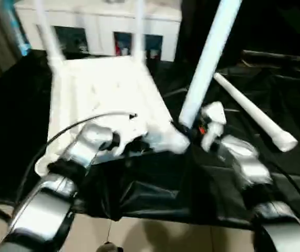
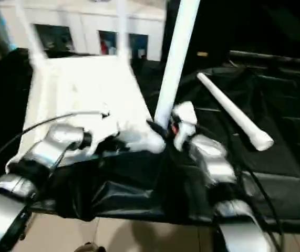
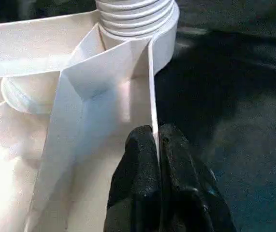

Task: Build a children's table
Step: Insert table leg to table base

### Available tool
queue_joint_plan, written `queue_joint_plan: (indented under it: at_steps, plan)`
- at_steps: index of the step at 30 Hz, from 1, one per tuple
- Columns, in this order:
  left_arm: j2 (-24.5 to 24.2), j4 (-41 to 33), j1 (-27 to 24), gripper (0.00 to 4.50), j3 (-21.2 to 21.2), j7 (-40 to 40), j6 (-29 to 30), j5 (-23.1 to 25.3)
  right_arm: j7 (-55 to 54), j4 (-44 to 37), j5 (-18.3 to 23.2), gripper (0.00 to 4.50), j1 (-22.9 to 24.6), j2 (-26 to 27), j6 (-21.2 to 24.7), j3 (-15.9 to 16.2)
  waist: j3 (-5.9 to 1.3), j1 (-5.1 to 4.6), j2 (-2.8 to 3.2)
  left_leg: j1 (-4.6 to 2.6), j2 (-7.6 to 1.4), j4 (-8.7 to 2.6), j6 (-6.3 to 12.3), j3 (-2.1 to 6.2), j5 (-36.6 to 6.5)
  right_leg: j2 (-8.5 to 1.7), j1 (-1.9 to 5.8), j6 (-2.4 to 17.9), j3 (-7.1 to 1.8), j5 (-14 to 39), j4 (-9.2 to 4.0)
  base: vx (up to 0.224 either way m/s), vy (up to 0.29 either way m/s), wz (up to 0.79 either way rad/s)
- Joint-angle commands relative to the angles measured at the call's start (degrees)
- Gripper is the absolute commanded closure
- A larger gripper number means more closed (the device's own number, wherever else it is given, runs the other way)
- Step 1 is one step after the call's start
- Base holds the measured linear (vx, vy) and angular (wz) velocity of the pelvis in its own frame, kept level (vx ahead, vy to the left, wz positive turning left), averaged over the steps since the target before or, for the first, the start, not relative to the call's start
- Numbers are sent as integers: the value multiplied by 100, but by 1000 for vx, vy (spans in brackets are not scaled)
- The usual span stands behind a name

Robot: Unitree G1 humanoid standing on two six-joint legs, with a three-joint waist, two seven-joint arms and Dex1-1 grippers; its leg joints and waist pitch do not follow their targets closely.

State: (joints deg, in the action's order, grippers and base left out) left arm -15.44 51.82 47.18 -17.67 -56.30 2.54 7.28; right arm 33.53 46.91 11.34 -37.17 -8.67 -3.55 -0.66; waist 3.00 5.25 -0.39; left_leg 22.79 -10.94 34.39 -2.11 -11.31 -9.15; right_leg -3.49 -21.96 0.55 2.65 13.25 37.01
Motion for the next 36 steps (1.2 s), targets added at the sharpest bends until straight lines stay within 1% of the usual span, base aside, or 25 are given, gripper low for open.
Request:
queue_joint_plan:
  at_steps: [1, 3, 4, 5, 6, 7, 8, 10, 12, 13, 15, 16, 17, 20, 21, 24, 28, 29, 30, 32, 34, 35, 36]
  plan:
    - [151, -57, 529, 450, 181, 516, 240, 41, -905, 870, -221, 262, 13, 137, 304, -135, -369, 12, 28, -191, -279, -444, -93, 168, -1299, -551, 167, 1402, -258, 514, -497, 0, 0, 0]
    - [319, 120, 667, 450, 255, 945, 500, 77, -1345, 1117, -203, 262, -178, 281, 326, -227, -368, 12, 10, -181, -275, -446, -66, 171, -1245, -546, 194, 1437, -252, 372, -490, 0, 0, 0]
    - [459, 256, 747, 450, 297, 1290, 621, 106, -1638, 1294, -182, 262, -321, 406, 320, -300, -385, 7, 24, -193, -271, -431, -46, 155, -1149, -539, 185, 1475, -257, 155, -466, 0, 0, 0]
    - [545, 342, 793, 450, 319, 1493, 688, 119, -1810, 1400, -175, 262, -407, 483, 309, -338, -394, 6, 26, -200, -276, -431, -44, 160, -1093, -531, 187, 1496, -253, 45, -456, 0, 0, 0]
    - [636, 433, 834, 450, 327, 1704, 732, 145, -2003, 1490, -216, 262, -490, 553, 296, -331, -398, 4, -2, -202, -269, -426, -23, 150, -1043, -519, 189, 1516, -249, -63, -452, 0, 0, 0]
    - [645, 445, 839, 450, 326, 1725, 735, 147, -2024, 1504, -222, 262, -501, 560, 291, -329, -393, 18, 10, -190, -267, -421, 25, 151, -978, -536, 201, 1544, -249, -189, -449, 0, 0, 0]
    - [741, 590, 897, 450, 297, 1980, 732, 209, -2223, 1650, -264, 262, -621, 654, 243, -319, -406, 32, -2, -169, -257, -404, 117, 147, -854, -542, 232, 1533, -247, -397, -434, 0, 0, 0]
    - [836, 728, 956, 450, 297, 2179, 721, 238, -2378, 1779, -309, 262, -734, 749, 195, -316, -414, 28, -22, -172, -249, -393, 231, 142, -719, -534, 232, 1542, -242, -618, -418, 0, 0, 0]
    - [865, 764, 974, 450, 302, 2234, 703, 243, -2411, 1812, -314, 262, -771, 787, 184, -329, -395, 45, -31, -161, -246, -393, 297, 140, -782, -549, 242, 1511, -242, -479, -450, 0, 0, 0]
    - [918, 832, 1017, 450, 334, 2275, 659, 230, -2472, 1902, -356, 262, -841, 836, 146, -340, -388, 44, -36, -167, -260, -407, 295, 145, -862, -555, 232, 1475, -240, -251, -468, 0, 0, 0]
    - [926, 854, 1033, 450, 336, 2280, 635, 230, -2477, 1946, -366, 262, -866, 848, 123, -356, -379, 40, -36, -175, -262, -413, 259, 144, -941, -547, 226, 1454, -242, -102, -484, 0, 0, 0]
    - [921, 857, 1038, 450, 330, 2241, 592, 224, -2465, 1984, -375, 262, -885, 853, 109, -371, -376, 35, -51, -175, -273, -425, 233, 148, -986, -549, 225, 1441, -242, -14, -489, 0, 0, 0]
    - [916, 847, 1033, 450, 331, 2205, 580, 212, -2445, 1997, -376, 262, -893, 854, 108, -378, -371, 32, -41, -179, -276, -430, 207, 151, -1048, -552, 218, 1431, -244, 77, -497, 0, 0, 0]
    - [912, 840, 1030, 450, 335, 2194, 584, 200, -2431, 2018, -369, 262, -909, 862, 101, -407, -374, 29, -51, -176, -276, -432, 197, 149, -1022, -548, 219, 1416, -249, 14, -488, 0, 0, 0]
    - [914, 862, 1041, 450, 333, 2139, 526, 170, -2418, 2083, -400, 262, -958, 857, 89, -396, -375, 26, -63, -175, -278, -430, 212, 147, -999, -554, 217, 1431, -249, -36, -483, 0, 0, 0]
    - [922, 873, 1047, 450, 360, 1998, 433, 111, -2336, 2177, -507, 262, -1049, 841, 110, -318, -364, 24, -59, -175, -276, -437, 203, 146, -1049, -554, 211, 1418, -250, 77, -501, 0, 0, 0]
    - [915, 845, 1033, 450, 387, 1896, 407, 72, -2212, 2187, -486, 262, -1106, 833, 99, -363, -361, 17, -61, -175, -279, -442, 184, 147, -1084, -554, 209, 1412, -254, 88, -502, 0, 0, 0]
    - [912, 839, 1029, 450, 389, 1877, 389, 67, -2184, 2182, -477, 227, -1121, 831, 93, -380, -362, 18, -60, -173, -279, -442, 192, 148, -1081, -561, 213, 1413, -256, 78, -502, 0, 0, 0]
    - [911, 838, 1027, 450, 390, 1870, 383, 65, -2174, 2180, -473, 227, -1126, 830, 90, -387, -361, 15, -60, -174, -279, -441, 194, 146, -1081, -560, 211, 1414, -257, 77, -503, 0, 0, 0]
    - [901, 808, 1006, 450, 415, 1751, 290, 8, -1993, 2157, -447, 190, -1190, 818, 17, -412, -361, 13, -53, -172, -281, -441, 204, 149, -1076, -562, 213, 1426, -257, 46, -501, 0, 0, 0]
    - [897, 792, 999, 450, 431, 1685, 253, -25, -1914, 2144, -449, 183, -1219, 812, -10, -426, -368, 7, -50, -169, -283, -437, 211, 149, -1065, -562, 216, 1450, -257, 13, -496, 0, 0, 0]
    - [892, 773, 990, 450, 444, 1626, 200, -54, -1841, 2127, -441, 177, -1239, 808, -44, -442, -377, 13, -57, -160, -280, -429, 236, 147, -981, -565, 227, 1468, -257, -121, -482, 0, 0, 0]
    - [890, 766, 987, 450, 452, 1595, 170, -70, -1803, 2123, -439, 167, -1253, 805, -62, -454, -396, 12, -66, -147, -275, -412, 292, 145, -825, -558, 243, 1494, -253, -370, -441, 0, 0, 0]
